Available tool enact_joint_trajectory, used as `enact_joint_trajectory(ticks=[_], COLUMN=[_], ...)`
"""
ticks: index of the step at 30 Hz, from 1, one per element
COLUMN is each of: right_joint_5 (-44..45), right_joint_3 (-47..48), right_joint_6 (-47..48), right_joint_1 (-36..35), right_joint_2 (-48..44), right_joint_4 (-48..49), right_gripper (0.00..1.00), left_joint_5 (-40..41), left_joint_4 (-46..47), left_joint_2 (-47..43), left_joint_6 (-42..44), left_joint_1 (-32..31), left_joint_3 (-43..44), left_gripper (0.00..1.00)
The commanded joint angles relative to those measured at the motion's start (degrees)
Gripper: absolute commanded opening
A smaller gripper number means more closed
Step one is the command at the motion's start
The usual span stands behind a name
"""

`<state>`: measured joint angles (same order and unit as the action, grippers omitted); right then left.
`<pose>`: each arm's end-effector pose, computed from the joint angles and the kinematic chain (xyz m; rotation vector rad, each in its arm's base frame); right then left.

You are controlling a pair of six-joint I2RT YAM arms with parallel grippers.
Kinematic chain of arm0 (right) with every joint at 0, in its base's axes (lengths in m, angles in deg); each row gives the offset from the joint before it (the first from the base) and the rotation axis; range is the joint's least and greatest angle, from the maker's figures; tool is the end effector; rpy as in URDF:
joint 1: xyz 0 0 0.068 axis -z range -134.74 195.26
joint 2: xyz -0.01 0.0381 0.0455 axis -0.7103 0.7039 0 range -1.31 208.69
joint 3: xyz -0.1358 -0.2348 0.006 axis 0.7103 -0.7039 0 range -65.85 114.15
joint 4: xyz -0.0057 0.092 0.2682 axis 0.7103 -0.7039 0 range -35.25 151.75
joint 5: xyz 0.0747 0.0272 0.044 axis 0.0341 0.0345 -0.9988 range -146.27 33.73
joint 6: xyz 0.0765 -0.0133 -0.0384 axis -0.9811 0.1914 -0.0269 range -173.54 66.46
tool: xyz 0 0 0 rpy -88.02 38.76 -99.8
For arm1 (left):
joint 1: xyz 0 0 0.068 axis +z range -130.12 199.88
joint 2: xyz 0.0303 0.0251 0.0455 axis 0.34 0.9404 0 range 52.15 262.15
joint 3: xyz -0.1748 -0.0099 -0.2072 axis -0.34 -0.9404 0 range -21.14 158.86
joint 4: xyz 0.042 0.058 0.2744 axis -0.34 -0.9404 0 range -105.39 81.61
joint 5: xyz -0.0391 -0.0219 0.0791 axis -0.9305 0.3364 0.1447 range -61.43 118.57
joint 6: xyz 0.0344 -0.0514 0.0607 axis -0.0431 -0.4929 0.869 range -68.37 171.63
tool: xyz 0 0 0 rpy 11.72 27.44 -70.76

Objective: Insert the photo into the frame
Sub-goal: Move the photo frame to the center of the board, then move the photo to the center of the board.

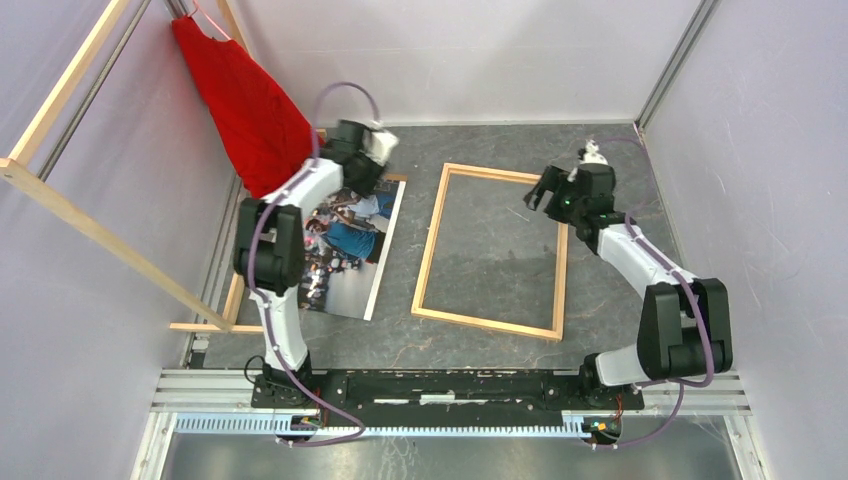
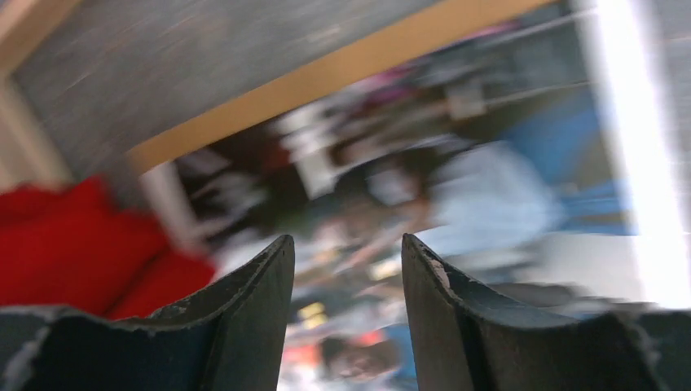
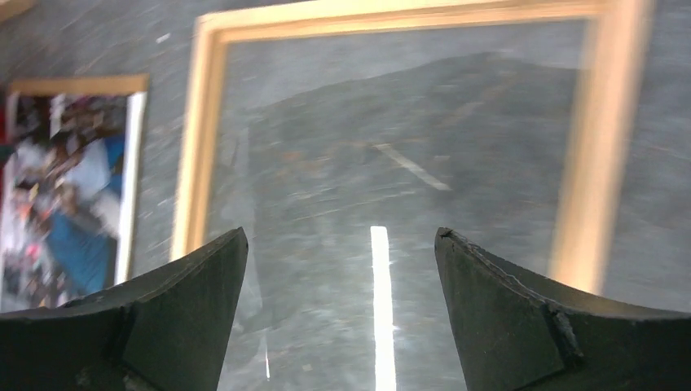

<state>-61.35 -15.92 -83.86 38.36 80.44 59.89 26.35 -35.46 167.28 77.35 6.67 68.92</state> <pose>0.3636 0.0508 0.1992 0.3943 2.1583 0.4669 0.4787 -0.1153 0.1727 0.8420 2.3331 0.0450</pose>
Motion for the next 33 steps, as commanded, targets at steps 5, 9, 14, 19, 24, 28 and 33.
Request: enact_joint_trajectory(ticks=[5, 9, 14, 19, 24, 28, 33], right_joint_5=[1.7, 1.3, -1.2, -3.7, -4.4, -3.5, -1.7], right_joint_3=[6.8, 10.7, 16.4, 25.1, 30.5, 29.5, 26.1], right_joint_6=[-0.8, -1.0, -2.2, -1.8, -1.4, -1.5, -2.3], right_joint_1=[-18.9, -26.0, -32.7, -38.8, -42.5, -43.3, -43.2], right_joint_2=[2.5, 7.5, 15.7, 26.6, 32.8, 32.9, 32.3], right_joint_4=[3.1, 3.8, 5.8, 6.1, 4.5, 4.7, 5.4], right_gripper=[0.9, 0.9, 0.88, 0.86, 0.84, 0.84, 0.85], left_joint_5=[15.3, 22.5, 25.0, 28.3, 35.1, 38.2, 36.2], left_joint_4=[7.3, 15.5, 17.9, 20.1, 29.1, 33.0, 33.2], left_joint_2=[-1.6, -1.4, -4.3, -7.1, -7.6, -6.4, -5.5], left_joint_6=[9.2, 12.6, 15.0, 17.3, 22.8, 23.8, 23.4], left_joint_1=[13.0, 15.8, 15.8, 15.5, 15.7, 15.8, 15.3], left_joint_3=[-1.5, -5.6, -11.4, -18.8, -26.9, -29.0, -32.9], left_gripper=[0.55, 0.53, 0.53, 0.53, 0.53, 0.53, 0.53])
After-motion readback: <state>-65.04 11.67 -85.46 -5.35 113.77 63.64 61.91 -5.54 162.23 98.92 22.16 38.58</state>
